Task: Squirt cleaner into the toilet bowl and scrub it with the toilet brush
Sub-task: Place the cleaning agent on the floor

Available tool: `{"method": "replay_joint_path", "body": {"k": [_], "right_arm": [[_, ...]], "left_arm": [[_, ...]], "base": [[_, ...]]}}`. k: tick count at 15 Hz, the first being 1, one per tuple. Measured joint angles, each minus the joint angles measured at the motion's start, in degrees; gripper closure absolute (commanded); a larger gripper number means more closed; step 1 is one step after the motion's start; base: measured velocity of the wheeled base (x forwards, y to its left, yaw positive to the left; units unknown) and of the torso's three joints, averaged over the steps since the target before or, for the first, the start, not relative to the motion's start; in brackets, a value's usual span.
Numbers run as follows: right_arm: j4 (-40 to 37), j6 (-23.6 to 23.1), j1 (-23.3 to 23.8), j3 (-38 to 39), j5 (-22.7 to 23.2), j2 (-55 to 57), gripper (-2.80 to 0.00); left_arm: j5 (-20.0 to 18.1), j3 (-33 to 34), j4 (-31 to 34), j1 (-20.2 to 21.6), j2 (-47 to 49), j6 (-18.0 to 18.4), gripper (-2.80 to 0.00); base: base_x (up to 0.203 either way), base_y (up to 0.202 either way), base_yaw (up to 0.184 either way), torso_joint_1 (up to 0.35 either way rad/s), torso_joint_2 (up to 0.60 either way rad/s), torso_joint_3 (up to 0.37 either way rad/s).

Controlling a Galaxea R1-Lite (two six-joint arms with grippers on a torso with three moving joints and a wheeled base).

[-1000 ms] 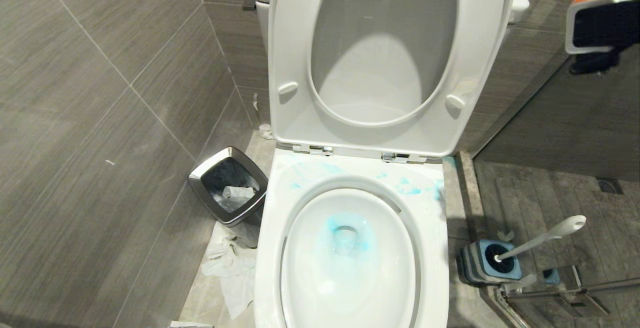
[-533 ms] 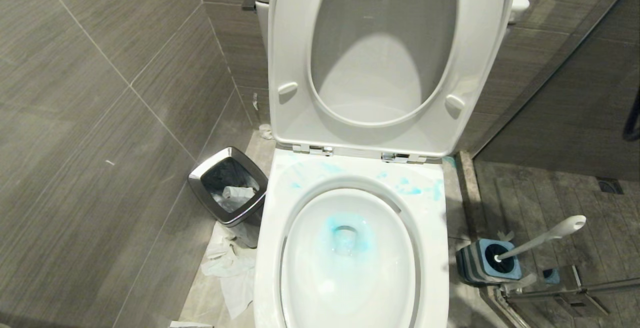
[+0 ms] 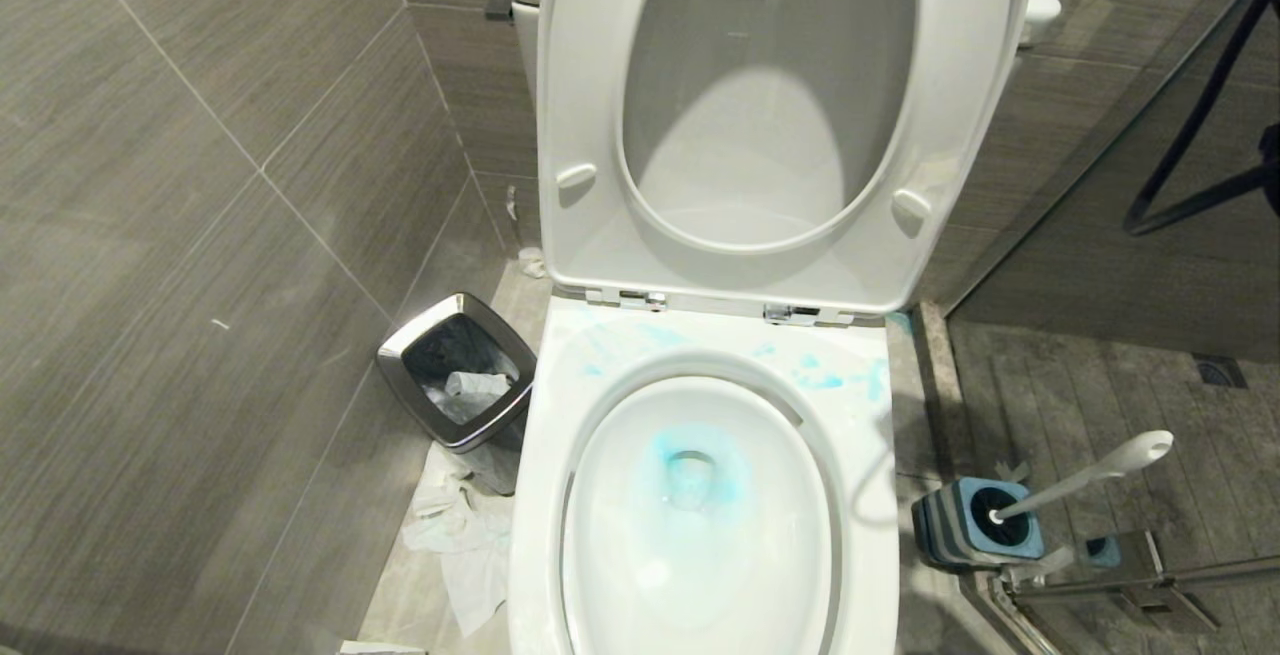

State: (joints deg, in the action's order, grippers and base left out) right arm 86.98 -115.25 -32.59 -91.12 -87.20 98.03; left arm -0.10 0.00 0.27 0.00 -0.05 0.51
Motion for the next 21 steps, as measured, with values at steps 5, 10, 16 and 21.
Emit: {"method": "replay_joint_path", "body": {"k": [5, 10, 16, 21], "right_arm": [[-27.2, -10.6, 5.0, 5.2, 0.6, -10.0, 0.0], [-70.7, -7.5, 7.4, 9.0, 18.5, -17.4, 0.0], [-85.9, 44.7, 9.5, 8.4, 42.0, -16.8, 0.0], [-87.5, 83.5, 20.0, 4.0, 46.7, -19.9, 0.0]], "left_arm": [[0.0, 0.0, 0.0, 0.0, 0.0, 0.0, 0.0], [0.0, 0.0, 0.0, 0.0, 0.0, 0.0, 0.0], [0.0, 0.0, 0.0, 0.0, 0.0, 0.0, 0.0], [0.0, 0.0, 0.0, 0.0, 0.0, 0.0, 0.0]], "base": [[0.0, 0.0, 0.0, 0.0, 0.0, 0.0], [0.0, 0.0, 0.0, 0.0, 0.0, 0.0], [0.0, 0.0, 0.0, 0.0, 0.0, 0.0], [0.0, 0.0, 0.0, 0.0, 0.0, 0.0]]}}
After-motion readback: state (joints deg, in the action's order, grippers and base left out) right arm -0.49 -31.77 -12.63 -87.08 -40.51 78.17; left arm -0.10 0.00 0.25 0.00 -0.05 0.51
